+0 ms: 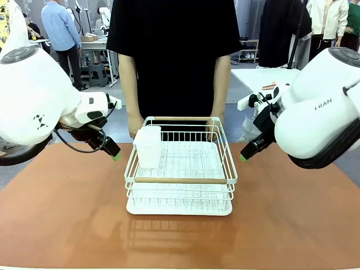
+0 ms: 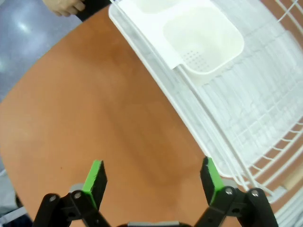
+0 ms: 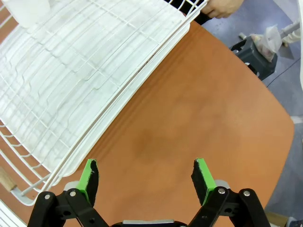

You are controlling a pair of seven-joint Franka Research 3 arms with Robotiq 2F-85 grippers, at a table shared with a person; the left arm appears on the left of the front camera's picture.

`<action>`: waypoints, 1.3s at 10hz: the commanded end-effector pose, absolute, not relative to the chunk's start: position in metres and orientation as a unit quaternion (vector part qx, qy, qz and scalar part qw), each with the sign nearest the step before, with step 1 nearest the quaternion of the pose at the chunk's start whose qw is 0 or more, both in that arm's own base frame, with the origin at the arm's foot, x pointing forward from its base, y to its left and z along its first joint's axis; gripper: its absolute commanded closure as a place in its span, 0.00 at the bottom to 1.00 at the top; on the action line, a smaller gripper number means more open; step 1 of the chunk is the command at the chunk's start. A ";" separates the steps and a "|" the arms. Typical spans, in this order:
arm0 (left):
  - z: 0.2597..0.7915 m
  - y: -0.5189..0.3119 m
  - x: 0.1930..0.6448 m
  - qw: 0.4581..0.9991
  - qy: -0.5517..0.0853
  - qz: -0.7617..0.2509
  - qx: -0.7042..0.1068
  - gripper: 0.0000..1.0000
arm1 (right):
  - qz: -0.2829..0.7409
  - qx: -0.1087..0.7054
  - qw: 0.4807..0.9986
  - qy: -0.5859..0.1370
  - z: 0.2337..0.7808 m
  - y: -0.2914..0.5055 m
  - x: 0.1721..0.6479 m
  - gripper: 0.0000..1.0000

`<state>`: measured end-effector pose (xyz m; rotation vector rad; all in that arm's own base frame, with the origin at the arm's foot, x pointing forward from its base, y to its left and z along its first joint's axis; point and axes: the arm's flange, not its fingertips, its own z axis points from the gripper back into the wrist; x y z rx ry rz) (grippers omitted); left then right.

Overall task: Clean the table.
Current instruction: Pick up the Lint Roller when the human hands it over.

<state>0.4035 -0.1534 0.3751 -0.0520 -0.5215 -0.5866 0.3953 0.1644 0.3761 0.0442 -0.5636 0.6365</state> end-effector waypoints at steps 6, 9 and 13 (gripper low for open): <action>0.477 -0.032 0.397 0.924 -0.133 -0.136 -0.331 0.00 | 0.194 0.321 0.913 -0.159 0.473 0.037 0.382 0.00; 0.484 0.071 0.379 0.864 -0.148 -0.088 -0.473 0.00 | 0.098 0.441 0.881 -0.144 0.479 -0.052 0.375 0.00; 0.473 0.196 0.356 0.812 -0.167 -0.054 -0.556 0.00 | 0.021 0.533 0.827 -0.176 0.475 -0.162 0.348 0.00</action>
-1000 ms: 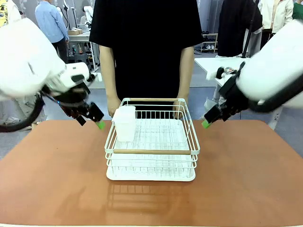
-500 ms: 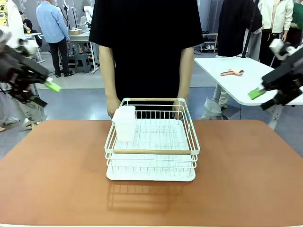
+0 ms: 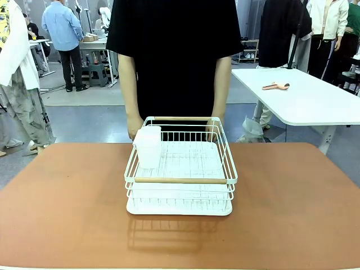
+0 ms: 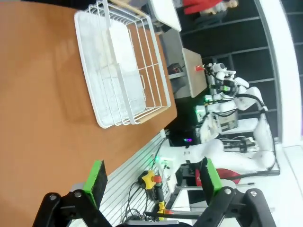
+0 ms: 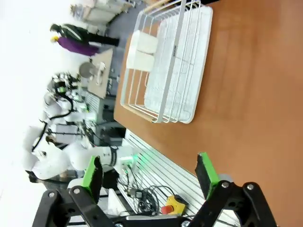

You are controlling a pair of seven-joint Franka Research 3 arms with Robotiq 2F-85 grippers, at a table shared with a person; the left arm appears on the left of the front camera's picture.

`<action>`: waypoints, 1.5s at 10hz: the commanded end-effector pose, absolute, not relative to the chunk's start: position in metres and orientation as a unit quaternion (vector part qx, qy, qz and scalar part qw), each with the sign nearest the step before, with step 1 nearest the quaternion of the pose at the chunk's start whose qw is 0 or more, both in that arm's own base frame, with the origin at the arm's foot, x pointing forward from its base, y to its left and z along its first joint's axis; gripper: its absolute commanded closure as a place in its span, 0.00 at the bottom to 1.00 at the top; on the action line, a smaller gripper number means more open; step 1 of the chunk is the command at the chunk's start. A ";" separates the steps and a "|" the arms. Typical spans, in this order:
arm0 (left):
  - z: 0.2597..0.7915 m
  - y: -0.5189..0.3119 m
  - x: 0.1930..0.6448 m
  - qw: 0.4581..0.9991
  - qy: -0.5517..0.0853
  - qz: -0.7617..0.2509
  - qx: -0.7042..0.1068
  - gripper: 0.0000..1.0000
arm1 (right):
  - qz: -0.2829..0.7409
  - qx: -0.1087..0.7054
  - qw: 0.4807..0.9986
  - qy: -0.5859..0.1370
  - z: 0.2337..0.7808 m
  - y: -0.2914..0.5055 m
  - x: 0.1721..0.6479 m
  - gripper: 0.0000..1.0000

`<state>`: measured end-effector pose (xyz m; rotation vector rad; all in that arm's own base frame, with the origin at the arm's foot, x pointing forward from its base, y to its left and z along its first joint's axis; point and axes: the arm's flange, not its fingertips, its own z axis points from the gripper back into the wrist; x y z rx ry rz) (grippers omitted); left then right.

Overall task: Clean the table.
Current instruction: Pick up the Lint Roller when the human hands it over.

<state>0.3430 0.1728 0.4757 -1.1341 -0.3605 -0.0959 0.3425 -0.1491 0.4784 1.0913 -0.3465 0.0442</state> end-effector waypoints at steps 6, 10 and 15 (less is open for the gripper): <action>0.460 0.233 0.365 0.809 -0.174 -0.010 -0.561 0.00 | -0.034 0.553 0.811 -0.190 0.456 -0.219 0.340 0.00; 0.450 0.242 0.351 0.808 -0.167 -0.004 -0.565 0.00 | -0.038 0.556 0.811 -0.178 0.453 -0.220 0.333 0.00; 0.450 0.242 0.351 0.808 -0.167 -0.004 -0.565 0.00 | -0.038 0.556 0.811 -0.178 0.453 -0.220 0.333 0.00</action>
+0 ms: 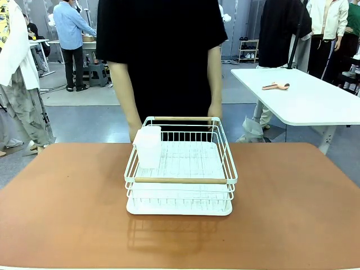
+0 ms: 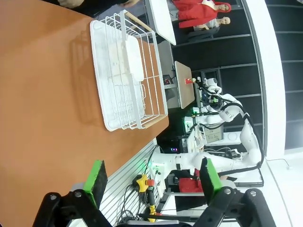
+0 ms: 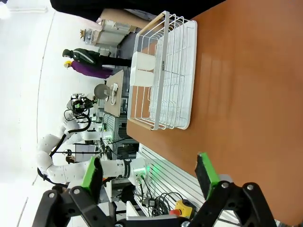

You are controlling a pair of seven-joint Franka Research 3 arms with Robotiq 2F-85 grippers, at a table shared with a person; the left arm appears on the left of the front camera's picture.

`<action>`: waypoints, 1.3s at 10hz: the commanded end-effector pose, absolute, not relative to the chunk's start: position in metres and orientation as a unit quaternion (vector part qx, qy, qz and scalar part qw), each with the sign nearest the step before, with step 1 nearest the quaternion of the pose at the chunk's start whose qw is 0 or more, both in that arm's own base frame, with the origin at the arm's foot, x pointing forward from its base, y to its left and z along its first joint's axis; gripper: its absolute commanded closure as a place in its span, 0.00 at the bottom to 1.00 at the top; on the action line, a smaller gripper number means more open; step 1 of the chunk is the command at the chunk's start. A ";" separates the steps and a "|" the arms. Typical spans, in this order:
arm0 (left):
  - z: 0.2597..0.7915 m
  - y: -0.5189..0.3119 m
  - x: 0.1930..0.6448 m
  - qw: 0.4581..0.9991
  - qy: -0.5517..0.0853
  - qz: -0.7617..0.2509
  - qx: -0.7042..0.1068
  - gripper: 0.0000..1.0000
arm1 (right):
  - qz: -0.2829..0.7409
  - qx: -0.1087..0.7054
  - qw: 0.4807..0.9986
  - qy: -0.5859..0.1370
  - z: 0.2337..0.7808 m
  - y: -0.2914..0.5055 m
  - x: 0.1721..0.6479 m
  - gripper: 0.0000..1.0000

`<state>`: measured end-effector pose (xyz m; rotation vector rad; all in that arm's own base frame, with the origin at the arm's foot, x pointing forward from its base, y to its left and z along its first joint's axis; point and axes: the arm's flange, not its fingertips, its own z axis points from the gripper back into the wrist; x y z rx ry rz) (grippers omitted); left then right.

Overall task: Clean the table.
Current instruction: Pick up the Lint Roller when the human hands it over.

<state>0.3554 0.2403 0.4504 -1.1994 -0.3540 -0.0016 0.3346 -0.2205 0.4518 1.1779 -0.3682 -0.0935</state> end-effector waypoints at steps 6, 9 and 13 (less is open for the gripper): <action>0.450 0.242 0.351 0.808 -0.167 -0.004 -0.565 0.00 | -0.038 0.556 0.811 -0.178 0.453 -0.220 0.333 0.00; 0.450 0.242 0.351 0.808 -0.167 -0.004 -0.565 0.00 | -0.038 0.556 0.811 -0.178 0.453 -0.220 0.333 0.00; 0.450 0.242 0.351 0.808 -0.167 -0.004 -0.565 0.00 | -0.038 0.556 0.811 -0.178 0.453 -0.220 0.333 0.00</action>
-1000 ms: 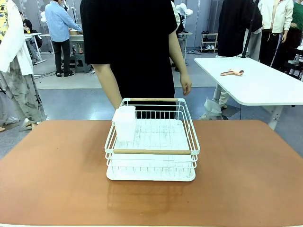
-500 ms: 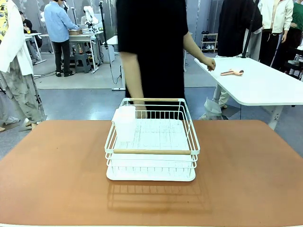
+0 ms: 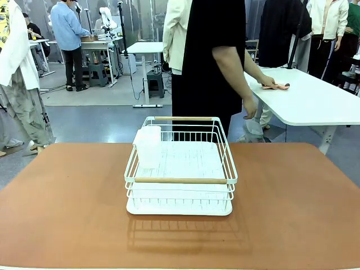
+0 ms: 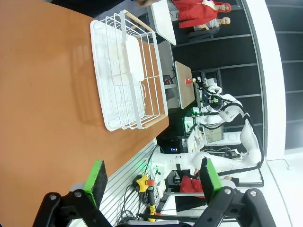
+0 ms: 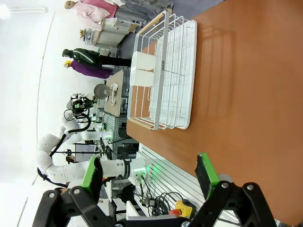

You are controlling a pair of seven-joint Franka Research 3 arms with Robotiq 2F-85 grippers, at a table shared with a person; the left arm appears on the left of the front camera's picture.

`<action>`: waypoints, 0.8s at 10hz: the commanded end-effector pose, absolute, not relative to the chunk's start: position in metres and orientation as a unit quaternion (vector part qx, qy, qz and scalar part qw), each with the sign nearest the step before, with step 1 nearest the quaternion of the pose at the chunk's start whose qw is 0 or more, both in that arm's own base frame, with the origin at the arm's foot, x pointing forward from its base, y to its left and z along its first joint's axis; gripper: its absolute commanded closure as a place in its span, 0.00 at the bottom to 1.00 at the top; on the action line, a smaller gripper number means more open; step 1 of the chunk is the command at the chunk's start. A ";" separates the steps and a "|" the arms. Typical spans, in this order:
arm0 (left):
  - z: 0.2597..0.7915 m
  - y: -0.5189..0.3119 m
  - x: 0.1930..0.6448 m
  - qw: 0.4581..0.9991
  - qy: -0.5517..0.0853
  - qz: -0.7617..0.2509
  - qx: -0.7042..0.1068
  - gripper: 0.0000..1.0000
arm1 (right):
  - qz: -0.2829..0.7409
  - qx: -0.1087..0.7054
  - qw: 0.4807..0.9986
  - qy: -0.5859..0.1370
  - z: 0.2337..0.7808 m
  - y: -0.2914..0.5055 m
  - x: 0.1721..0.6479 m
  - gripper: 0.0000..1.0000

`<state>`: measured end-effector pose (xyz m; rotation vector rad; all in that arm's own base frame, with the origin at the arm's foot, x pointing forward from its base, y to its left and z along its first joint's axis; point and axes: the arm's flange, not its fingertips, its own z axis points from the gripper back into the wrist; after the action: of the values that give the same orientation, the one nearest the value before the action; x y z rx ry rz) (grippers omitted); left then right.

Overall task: Clean the table.
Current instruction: Pick up the Lint Roller when the human hands it over.

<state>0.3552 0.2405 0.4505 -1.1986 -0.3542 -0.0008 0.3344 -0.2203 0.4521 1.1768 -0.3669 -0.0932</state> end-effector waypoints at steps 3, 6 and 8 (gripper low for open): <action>0.450 0.242 0.351 0.808 -0.167 -0.004 -0.565 0.00 | -0.038 0.556 0.811 -0.178 0.453 -0.220 0.333 0.00; 0.450 0.242 0.351 0.808 -0.167 -0.004 -0.565 0.00 | -0.038 0.556 0.811 -0.178 0.453 -0.220 0.333 0.00; 0.450 0.242 0.351 0.808 -0.167 -0.004 -0.565 0.00 | -0.038 0.556 0.811 -0.178 0.453 -0.220 0.333 0.00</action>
<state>0.3551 0.2406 0.4505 -1.1986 -0.3543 -0.0007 0.3341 -0.2207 0.4521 1.1763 -0.3676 -0.0946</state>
